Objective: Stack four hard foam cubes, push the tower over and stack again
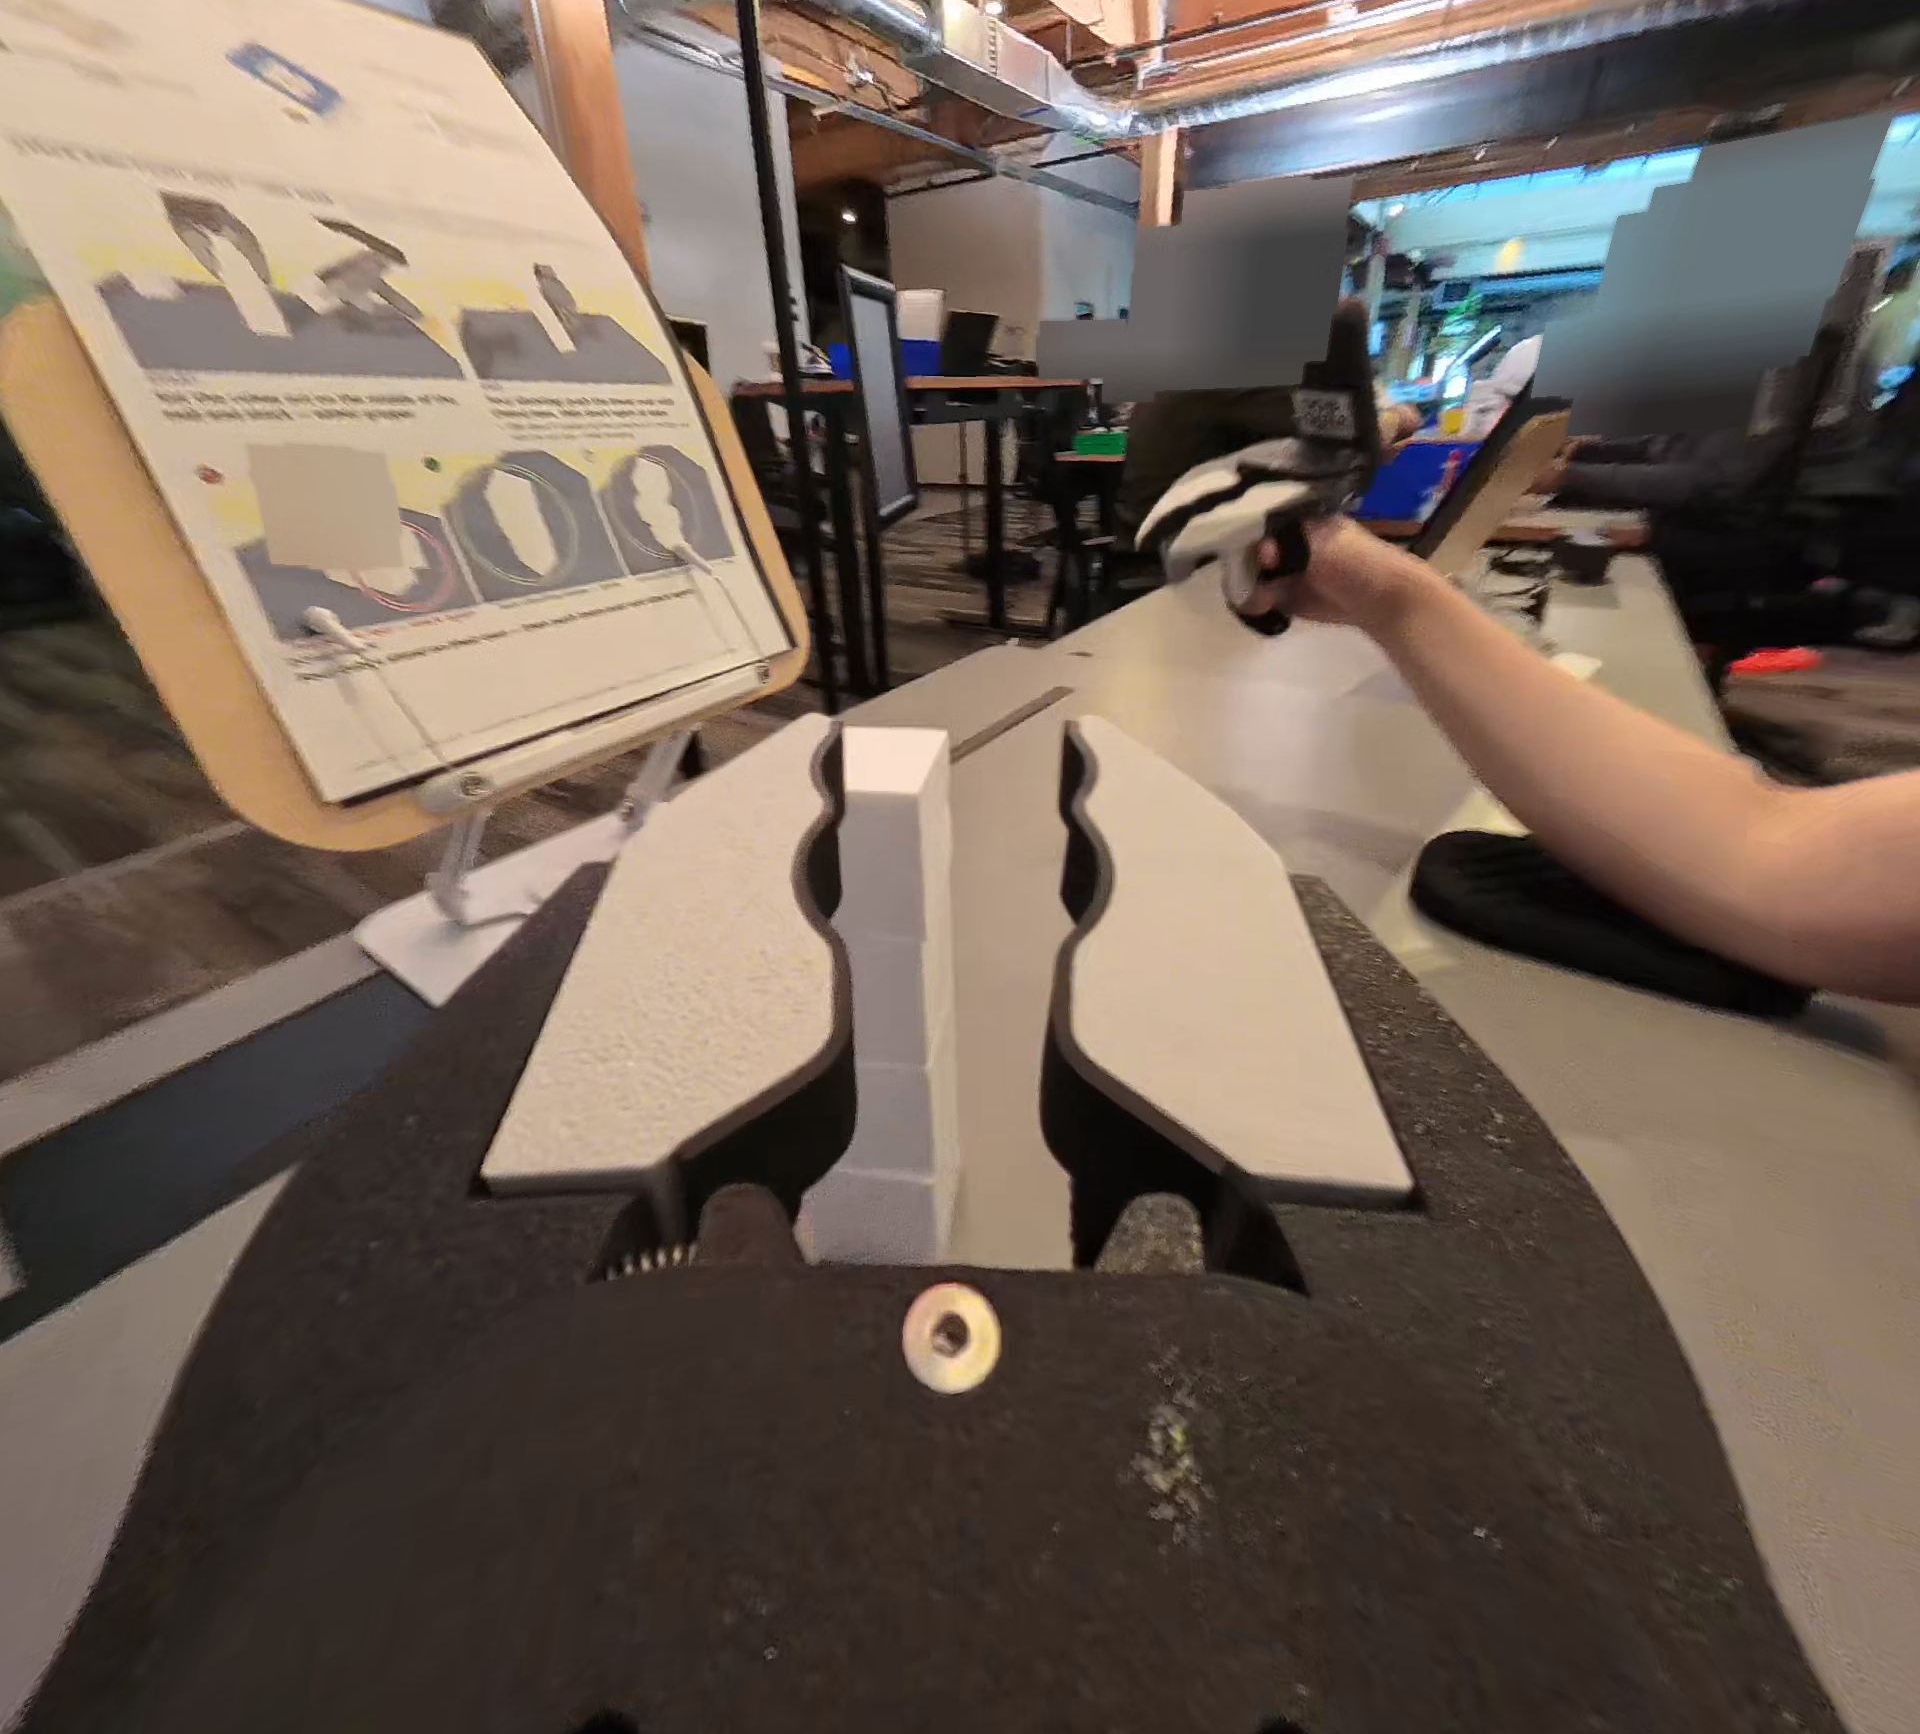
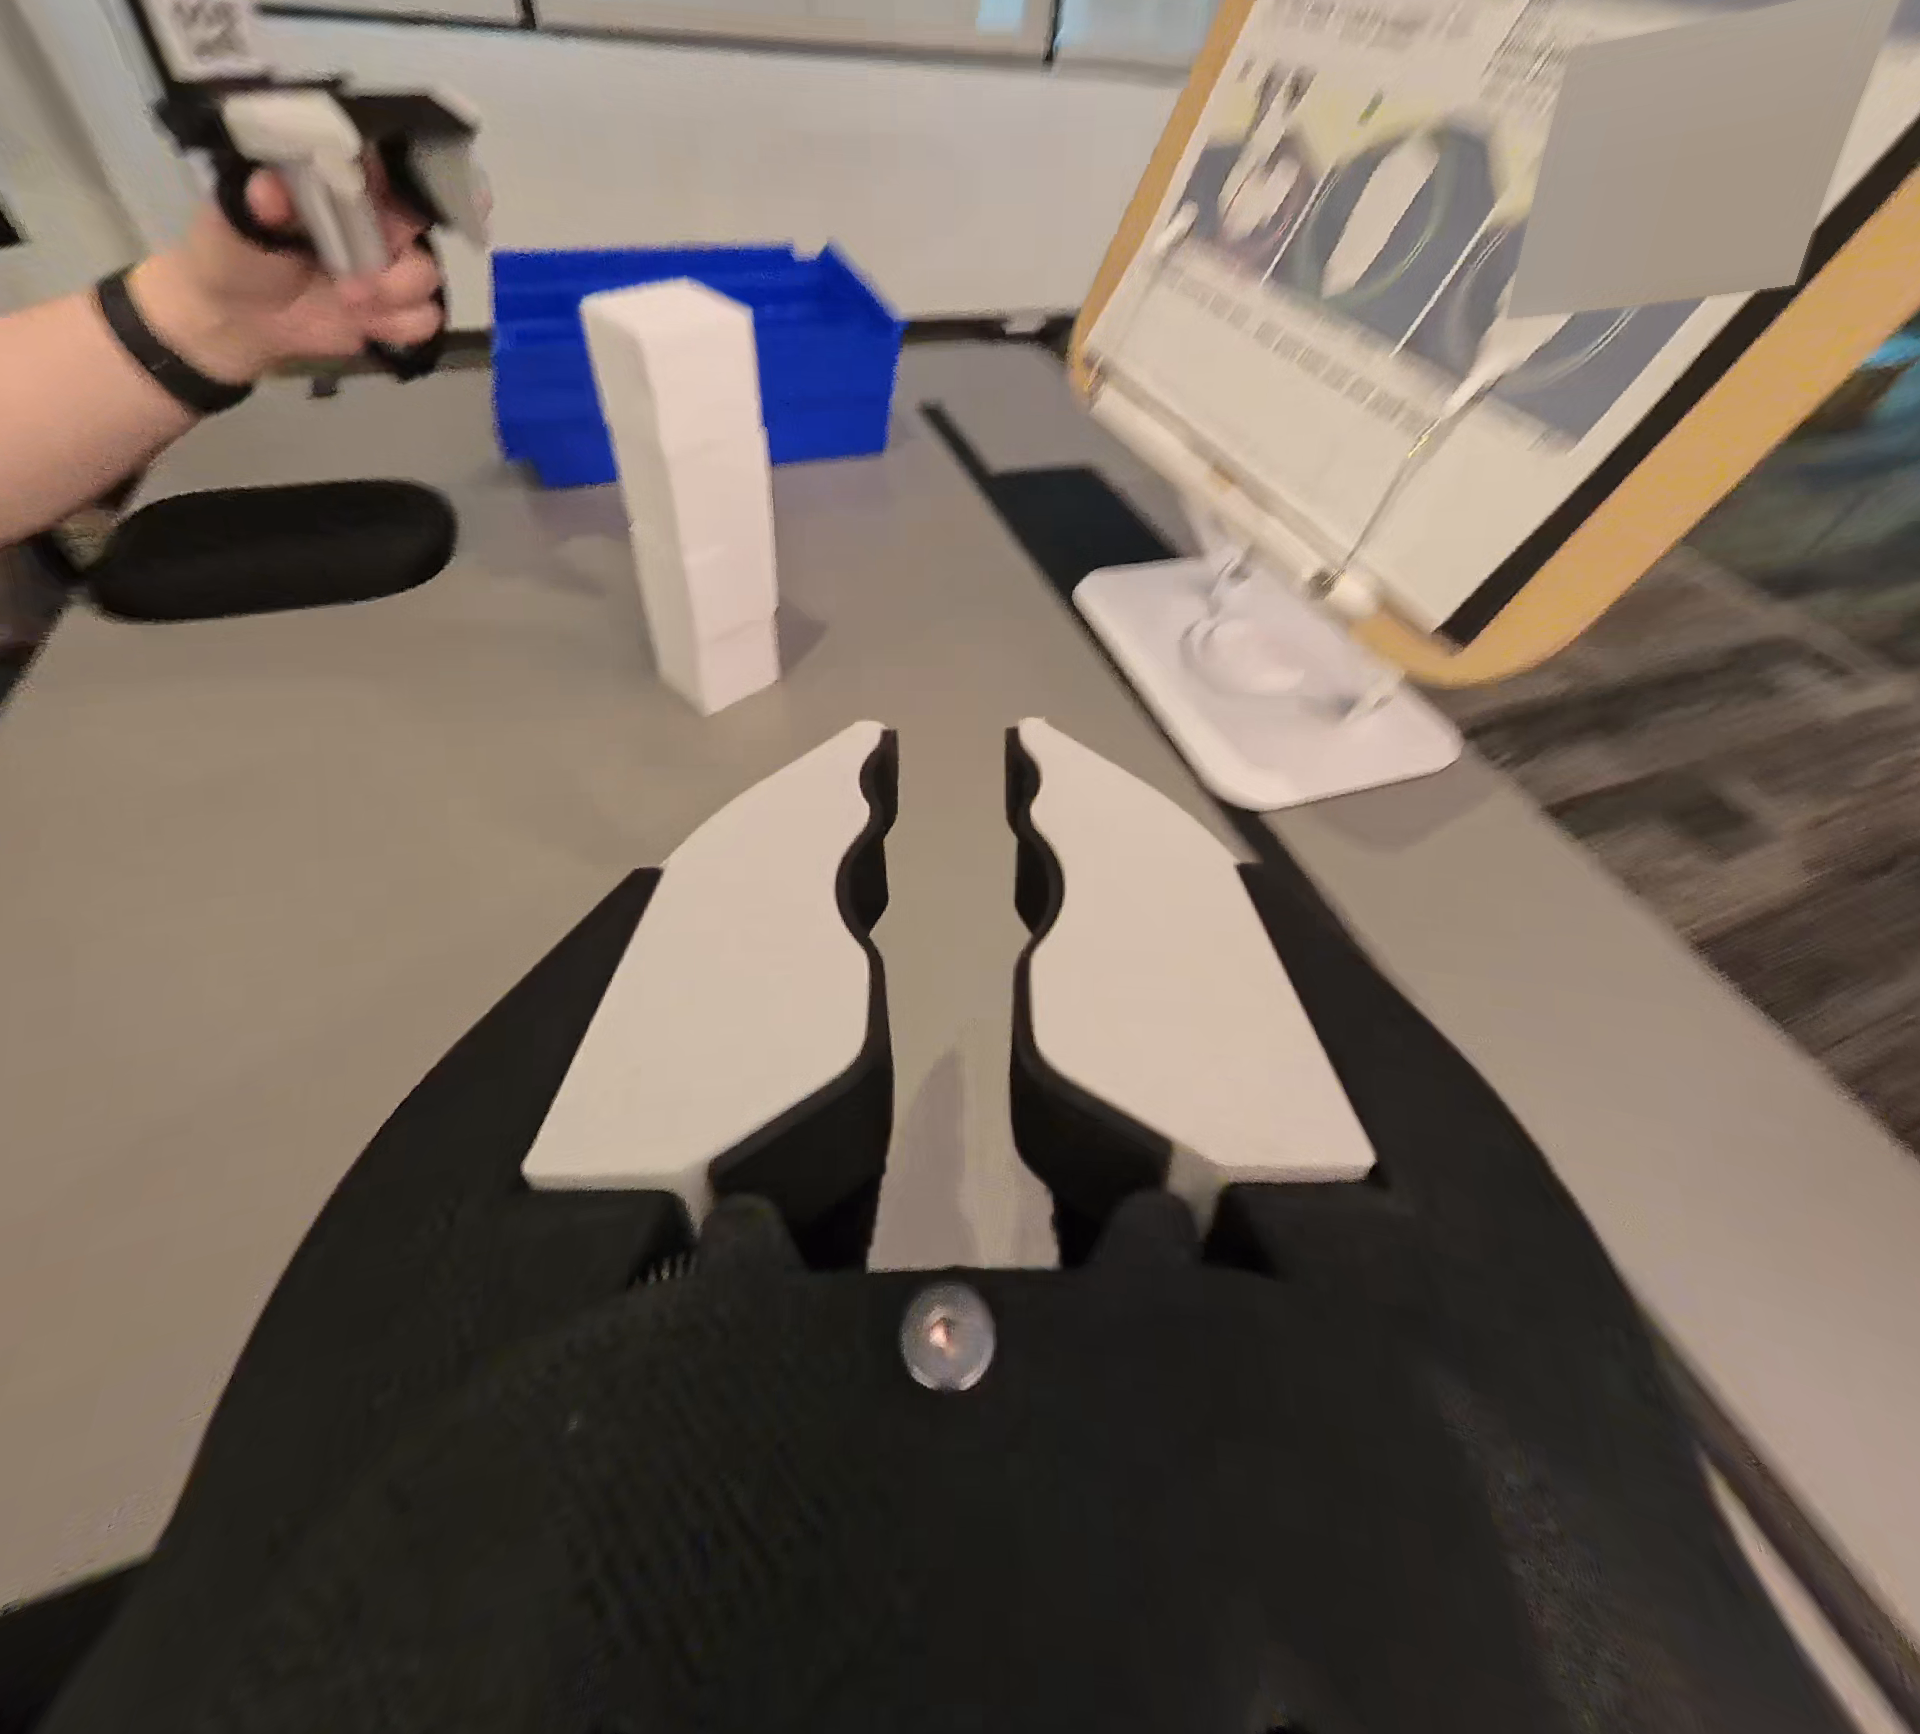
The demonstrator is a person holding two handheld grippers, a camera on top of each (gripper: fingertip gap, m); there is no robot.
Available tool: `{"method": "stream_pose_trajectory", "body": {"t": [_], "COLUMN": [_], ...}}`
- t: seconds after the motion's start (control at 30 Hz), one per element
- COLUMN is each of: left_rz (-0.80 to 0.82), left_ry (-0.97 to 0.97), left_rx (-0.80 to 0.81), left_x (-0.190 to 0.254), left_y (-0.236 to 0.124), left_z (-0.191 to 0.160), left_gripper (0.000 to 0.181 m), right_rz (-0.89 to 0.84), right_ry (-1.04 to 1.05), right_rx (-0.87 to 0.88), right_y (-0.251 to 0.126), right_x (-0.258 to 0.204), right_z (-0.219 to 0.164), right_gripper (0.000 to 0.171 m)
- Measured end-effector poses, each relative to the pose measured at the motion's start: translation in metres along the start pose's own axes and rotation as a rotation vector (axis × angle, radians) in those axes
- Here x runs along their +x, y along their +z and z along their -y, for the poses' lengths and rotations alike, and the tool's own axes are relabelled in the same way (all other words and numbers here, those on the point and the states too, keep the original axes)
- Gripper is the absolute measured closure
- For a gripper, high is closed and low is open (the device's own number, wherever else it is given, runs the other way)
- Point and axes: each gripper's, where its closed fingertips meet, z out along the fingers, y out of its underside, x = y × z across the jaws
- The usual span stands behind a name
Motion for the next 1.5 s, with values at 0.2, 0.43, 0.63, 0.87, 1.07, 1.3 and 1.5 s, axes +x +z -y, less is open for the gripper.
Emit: {"method": "stream_pose_trajectory", "body": {"t": [0.2,0.43,0.63,0.87,1.07,1.3,1.5], "left_rz": [0.026,0.115,0.285,0.4,0.506,0.473,0.637], "left_ry": [0.124,0.229,0.186,-0.044,-0.273,-0.506,-0.553], "left_rx": [-0.098,0.002,0.018,-0.308,-0.59,-0.764,-0.935], "left_x": [-0.001,-0.024,-0.061,-0.097,-0.105,-0.086,-0.092], "left_y": [-0.003,0.008,0.011,0.004,-0.003,-0.007,-0.036], "left_z": [-0.017,0.044,0.06,-0.058,-0.129,-0.16,-0.186], "left_gripper": [0.163,0.181,0.181,0.181,0.181,0.181,0.181], "right_rz": [-0.194,-0.259,-0.163,-0.226,-0.336,-0.237,-0.247], "right_ry": [-0.127,-0.06,-0.092,-0.08,-0.016,-0.024,-0.045], "right_rx": [0.138,0.26,0.408,0.284,0.144,0.066,-0.019], "right_y": [-0.005,-0.013,-0.028,-0.024,-0.017,-0.009,-0.014], "right_x": [0.013,0.021,-0.002,0.006,0.027,0.013,0.014], "right_z": [0.037,0.059,0.087,0.076,0.051,0.043,0.032], "right_gripper": [0.126,0.129,0.156,0.171,0.171,0.171,0.17]}}
